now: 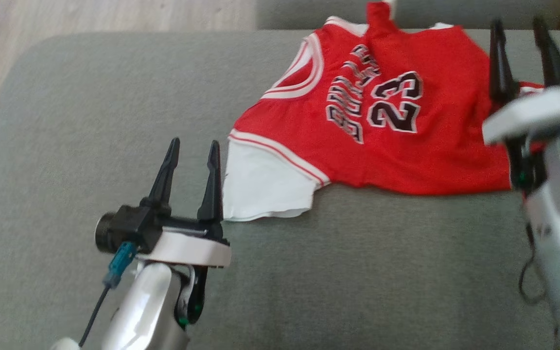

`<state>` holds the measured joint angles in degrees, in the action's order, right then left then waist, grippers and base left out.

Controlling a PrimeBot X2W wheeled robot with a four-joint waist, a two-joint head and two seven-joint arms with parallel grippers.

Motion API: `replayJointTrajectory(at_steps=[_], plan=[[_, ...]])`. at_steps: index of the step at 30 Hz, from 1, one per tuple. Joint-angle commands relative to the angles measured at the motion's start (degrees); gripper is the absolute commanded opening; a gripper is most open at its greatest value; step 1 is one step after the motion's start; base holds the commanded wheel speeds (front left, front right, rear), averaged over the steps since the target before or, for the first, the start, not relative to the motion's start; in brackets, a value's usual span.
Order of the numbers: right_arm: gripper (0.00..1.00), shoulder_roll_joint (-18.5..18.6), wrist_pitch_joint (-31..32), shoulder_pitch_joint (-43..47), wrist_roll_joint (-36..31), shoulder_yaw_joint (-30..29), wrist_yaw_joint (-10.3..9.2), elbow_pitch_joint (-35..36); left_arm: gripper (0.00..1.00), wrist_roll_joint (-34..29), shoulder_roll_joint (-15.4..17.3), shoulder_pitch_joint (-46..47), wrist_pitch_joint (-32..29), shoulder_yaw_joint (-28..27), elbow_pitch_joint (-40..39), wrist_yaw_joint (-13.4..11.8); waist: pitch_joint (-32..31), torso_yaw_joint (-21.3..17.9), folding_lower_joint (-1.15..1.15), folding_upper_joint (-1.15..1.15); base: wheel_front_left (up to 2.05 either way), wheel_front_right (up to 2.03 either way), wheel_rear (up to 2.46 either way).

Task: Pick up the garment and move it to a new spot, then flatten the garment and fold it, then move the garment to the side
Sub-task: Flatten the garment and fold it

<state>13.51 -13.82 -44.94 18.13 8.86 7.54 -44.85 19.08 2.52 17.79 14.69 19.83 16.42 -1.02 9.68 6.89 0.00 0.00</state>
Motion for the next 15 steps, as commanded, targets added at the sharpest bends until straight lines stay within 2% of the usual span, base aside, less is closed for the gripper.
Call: replayJointTrajectory(at_steps=[1,8,9,13,15], plan=[[1.00,-1.11,-0.80,5.27,-0.13,-1.39,-0.05,6.88,1.00,-0.64,0.36,-0.22,0.30,-2.59,-2.12,-0.19,-2.57,-3.30,0.00,0.00,0.00,0.00,0.00],[1.00,-9.30,-1.06,27.27,-4.71,-10.12,-0.05,24.14,1.00,-1.36,0.36,-2.52,0.30,-3.62,-1.99,0.06,-4.23,-6.05,0.00,0.00,0.00,0.00,0.00],[1.00,-9.30,-1.06,27.27,-4.71,-10.12,-0.05,24.14,1.00,-1.36,0.36,-2.52,0.30,-3.62,-1.99,0.06,-4.23,-6.05,0.00,0.00,0.00,0.00,0.00],[1.00,-10.53,-1.12,36.39,-6.71,-10.98,-0.05,29.60,1.00,-1.73,0.36,-3.76,0.30,-3.91,-1.49,0.43,-4.70,-7.15,0.00,0.00,0.00,0.00,0.00],[1.00,-10.58,-1.14,38.76,-4.92,-10.13,-0.05,31.03,1.00,-2.00,0.36,-4.04,0.30,-4.07,-1.12,0.66,-4.69,-7.49,0.00,0.00,0.00,0.00,0.00]])
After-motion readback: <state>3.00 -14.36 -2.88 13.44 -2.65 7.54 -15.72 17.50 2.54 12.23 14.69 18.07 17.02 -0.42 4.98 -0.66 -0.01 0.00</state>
